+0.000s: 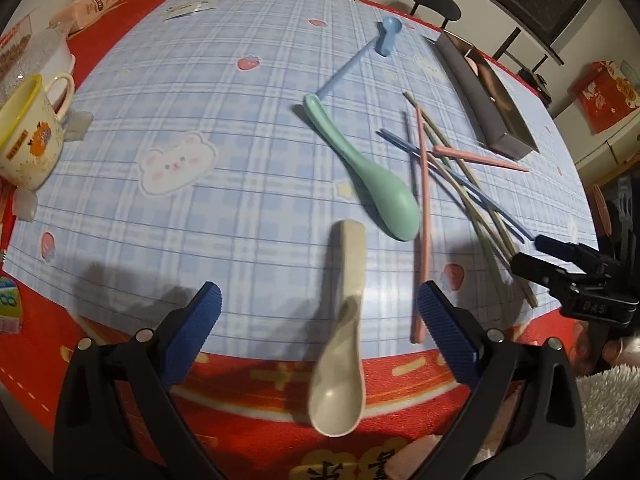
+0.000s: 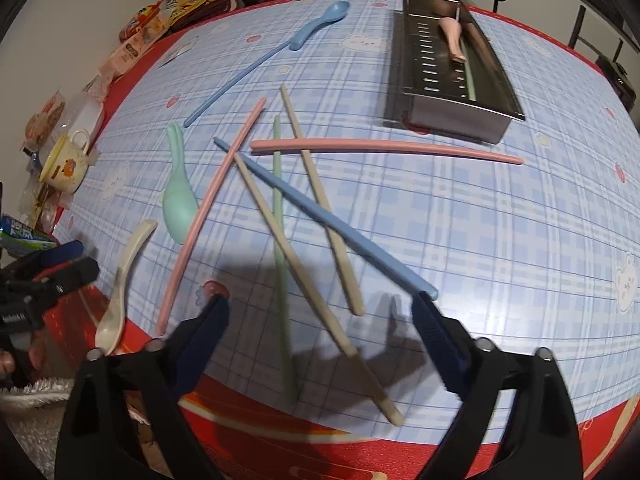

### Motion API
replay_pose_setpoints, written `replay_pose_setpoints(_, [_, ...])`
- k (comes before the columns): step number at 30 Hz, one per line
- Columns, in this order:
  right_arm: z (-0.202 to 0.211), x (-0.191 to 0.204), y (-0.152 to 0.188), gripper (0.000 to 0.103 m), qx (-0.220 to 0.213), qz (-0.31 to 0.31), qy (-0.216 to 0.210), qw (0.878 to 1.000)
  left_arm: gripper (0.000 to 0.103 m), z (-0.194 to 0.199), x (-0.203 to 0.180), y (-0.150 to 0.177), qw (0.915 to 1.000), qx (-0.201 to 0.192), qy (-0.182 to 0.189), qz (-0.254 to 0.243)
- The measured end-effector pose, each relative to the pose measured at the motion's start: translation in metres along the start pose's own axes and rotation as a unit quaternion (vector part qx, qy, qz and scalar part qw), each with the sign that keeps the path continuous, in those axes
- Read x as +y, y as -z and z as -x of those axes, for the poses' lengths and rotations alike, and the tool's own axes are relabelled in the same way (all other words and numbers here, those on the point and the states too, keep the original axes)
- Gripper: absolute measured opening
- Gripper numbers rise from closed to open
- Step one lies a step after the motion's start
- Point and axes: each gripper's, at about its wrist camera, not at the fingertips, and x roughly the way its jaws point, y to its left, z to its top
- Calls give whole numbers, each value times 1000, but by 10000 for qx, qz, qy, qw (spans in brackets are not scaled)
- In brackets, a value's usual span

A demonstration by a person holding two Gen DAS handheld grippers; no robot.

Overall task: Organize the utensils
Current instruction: 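Move the left tool to the cream spoon while the right tool approaches a beige chopstick, then close the left tool on the cream spoon handle while the right tool grasps the beige chopstick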

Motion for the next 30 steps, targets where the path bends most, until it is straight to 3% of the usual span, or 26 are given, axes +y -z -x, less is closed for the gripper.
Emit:
replay_pose_setpoints(6, [0,4,-2,63,-46,155,-131,9998,91,-1,-8,-2,9998,-63,159,-40])
replay_pose_setpoints(8, [0,4,-3,50,-67,201,-202,9996,79,-3,-10,-4,9998,-43,202,-85])
replay_pose_setpoints(13, [-7,8,-11,30,-59,401,-271,9988,62,-8,-9,-7,9995,50,320,-54])
replay_pose_setpoints(16, [-13,8,-16,29,-40,471,-212,9987,55,-10,-9,-8,9993,70,367,-71])
replay_pose_setpoints(22, [-22,6,-19,24,71,568,-130,9983,51,-15,-6,-6,9988,198,436,-34])
replay_pose_setpoints(26, [-22,8,-18,12,84,593,-241,9979,49,-19,-4,-6,9985,251,487,14])
replay_pose_setpoints(30, [-23,16,-17,8,130,748,-316,9966,43,-23,-7,-6,9982,314,516,-45])
